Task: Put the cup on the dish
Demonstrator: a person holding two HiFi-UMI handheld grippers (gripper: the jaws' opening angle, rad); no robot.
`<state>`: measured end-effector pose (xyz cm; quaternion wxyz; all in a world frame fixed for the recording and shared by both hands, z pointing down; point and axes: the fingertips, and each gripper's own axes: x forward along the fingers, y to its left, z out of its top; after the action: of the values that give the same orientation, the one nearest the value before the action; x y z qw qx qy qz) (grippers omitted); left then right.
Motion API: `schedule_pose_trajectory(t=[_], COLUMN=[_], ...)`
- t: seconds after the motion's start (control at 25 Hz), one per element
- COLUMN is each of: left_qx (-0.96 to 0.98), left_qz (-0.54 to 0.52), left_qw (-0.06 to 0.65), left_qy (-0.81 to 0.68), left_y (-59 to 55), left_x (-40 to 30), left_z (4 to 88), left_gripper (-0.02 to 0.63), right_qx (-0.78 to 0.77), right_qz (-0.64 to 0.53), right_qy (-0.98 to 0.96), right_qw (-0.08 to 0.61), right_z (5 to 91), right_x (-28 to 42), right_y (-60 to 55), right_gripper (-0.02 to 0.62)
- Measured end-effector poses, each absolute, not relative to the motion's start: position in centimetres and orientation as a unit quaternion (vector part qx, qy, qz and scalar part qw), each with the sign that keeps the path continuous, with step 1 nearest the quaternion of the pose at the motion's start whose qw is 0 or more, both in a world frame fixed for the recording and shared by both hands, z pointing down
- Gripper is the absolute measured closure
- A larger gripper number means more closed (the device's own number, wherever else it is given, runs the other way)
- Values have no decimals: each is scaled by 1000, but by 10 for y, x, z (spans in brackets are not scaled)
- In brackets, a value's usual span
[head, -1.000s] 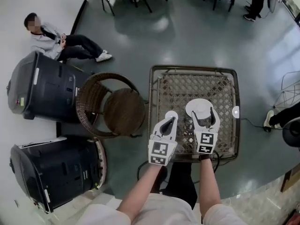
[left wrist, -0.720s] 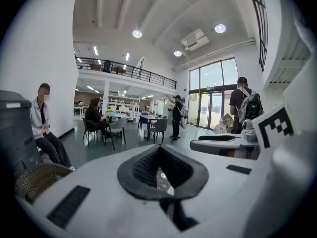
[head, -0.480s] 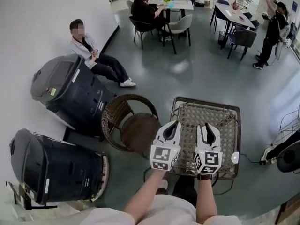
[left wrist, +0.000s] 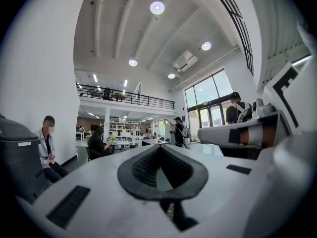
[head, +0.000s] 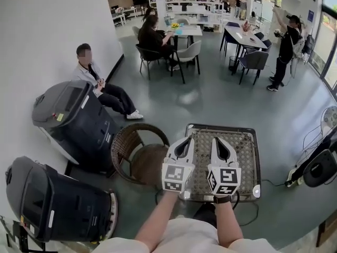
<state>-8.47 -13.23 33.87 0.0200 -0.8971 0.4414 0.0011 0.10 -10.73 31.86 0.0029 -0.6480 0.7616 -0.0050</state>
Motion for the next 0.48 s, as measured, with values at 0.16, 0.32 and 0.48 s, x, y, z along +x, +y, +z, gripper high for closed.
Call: schedule_pose_trajectory(t=[0.16, 0.32, 0.48], left_qx=[-894, -899, -909], left_qz=[19, 29, 27], left_qw=[37, 47, 49], left_qy=[446, 434, 414], left_y=[-122, -114, -106], left_x=[-85, -81, -72], left_z=[320, 310, 310], left_gripper=[603, 603, 603], right_qx=[-671, -686, -697], right_qz=[18, 27, 27], right_qy=[742, 727, 716], right_qw=[8, 21, 25], right_z=[308, 299, 298], right_x=[4, 5, 10], right_y=[-92, -79, -68], right_gripper=[595, 595, 595])
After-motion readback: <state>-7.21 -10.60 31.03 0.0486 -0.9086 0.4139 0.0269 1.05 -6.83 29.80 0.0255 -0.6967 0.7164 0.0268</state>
